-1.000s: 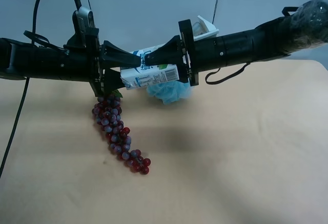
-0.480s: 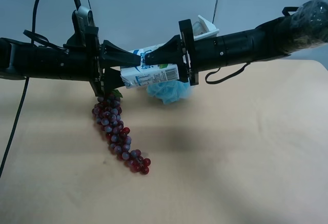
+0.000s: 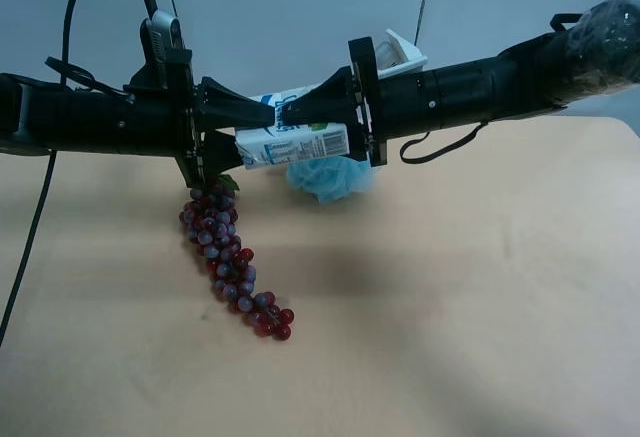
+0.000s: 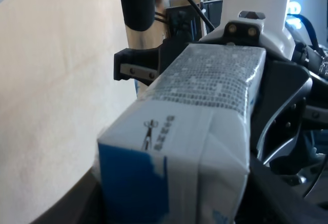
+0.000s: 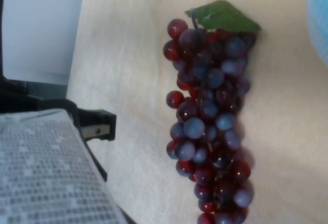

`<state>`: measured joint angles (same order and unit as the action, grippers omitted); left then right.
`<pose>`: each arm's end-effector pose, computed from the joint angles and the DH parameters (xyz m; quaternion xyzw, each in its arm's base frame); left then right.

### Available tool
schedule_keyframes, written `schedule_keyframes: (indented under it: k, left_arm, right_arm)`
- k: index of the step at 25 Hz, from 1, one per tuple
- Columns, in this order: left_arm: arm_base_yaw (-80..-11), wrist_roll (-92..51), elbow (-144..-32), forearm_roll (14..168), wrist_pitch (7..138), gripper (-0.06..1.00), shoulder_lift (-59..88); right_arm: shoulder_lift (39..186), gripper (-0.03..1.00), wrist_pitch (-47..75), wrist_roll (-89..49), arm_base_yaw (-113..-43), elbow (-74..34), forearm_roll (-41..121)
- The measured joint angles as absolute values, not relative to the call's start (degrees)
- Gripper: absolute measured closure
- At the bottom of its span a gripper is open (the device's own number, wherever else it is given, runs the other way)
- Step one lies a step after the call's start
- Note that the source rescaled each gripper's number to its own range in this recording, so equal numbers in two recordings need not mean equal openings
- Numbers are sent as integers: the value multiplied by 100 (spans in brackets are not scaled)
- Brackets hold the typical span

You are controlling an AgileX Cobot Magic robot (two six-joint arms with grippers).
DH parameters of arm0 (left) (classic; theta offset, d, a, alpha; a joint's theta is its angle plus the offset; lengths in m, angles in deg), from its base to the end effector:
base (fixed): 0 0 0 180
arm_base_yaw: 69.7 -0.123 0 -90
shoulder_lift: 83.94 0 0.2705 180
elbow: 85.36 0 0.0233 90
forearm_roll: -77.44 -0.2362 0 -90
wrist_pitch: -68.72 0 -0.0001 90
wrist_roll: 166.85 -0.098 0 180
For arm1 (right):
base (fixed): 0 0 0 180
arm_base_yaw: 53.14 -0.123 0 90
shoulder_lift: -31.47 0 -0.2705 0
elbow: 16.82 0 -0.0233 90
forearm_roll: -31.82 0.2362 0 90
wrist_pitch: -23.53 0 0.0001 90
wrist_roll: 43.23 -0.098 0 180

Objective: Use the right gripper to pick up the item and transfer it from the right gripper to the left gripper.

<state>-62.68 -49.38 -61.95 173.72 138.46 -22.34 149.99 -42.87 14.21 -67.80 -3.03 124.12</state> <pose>0.3083 -0.1301 0.1693 0.0064 0.7774 -0.6175 0.1199 0.3167 0.1757 0.1952 -0.0851 0.7835 0.6045 0.1158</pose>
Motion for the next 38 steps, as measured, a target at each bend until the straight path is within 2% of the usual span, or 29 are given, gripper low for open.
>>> schedule_keyframes:
  k: [3, 8, 10, 12, 32, 38]
  left_arm:
    - [-6268, -4899, -6195, 17383, 13846, 80, -2234]
    - [-6268, -4841, -6195, 17383, 13830, 86, -2234]
    - [-6268, -4831, -6195, 17383, 13814, 88, -2234]
    - [-6268, -4817, -6195, 17372, 13793, 88, -2234]
    - [-6268, -4620, -6195, 17110, 13491, 93, -1953]
    - [-6268, -4566, -6195, 17199, 13544, 93, -1880]
  right_arm:
    - [14999, 83, -4287, 1421, -6780, -303, 12412]
    - [14999, 49, -4328, 1421, -6780, -303, 12423]
    - [14999, 40, -4328, 1421, -6780, -303, 12423]
    - [14999, 35, -4328, 1421, -6780, -303, 12388]
    - [14962, 33, -4044, 941, -6780, -326, 10974]
    - [14937, 33, -4036, 694, -6780, -344, 9962]
